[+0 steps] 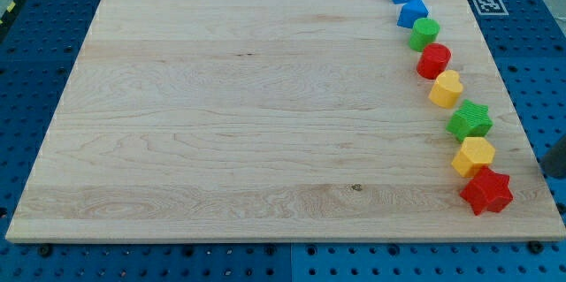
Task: Place the red star diagonally bottom left to the yellow heart
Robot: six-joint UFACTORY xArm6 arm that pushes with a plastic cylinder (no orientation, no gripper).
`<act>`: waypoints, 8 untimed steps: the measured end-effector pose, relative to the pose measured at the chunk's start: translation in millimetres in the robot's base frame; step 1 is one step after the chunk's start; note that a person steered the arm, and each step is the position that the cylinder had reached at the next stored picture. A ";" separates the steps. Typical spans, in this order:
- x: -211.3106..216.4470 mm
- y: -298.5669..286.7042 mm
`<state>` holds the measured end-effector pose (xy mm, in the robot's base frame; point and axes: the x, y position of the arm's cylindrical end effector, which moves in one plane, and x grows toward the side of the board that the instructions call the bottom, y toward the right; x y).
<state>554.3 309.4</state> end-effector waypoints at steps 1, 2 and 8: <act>16.1 -0.2; 39.9 -11.6; 14.7 -143.2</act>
<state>569.1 166.2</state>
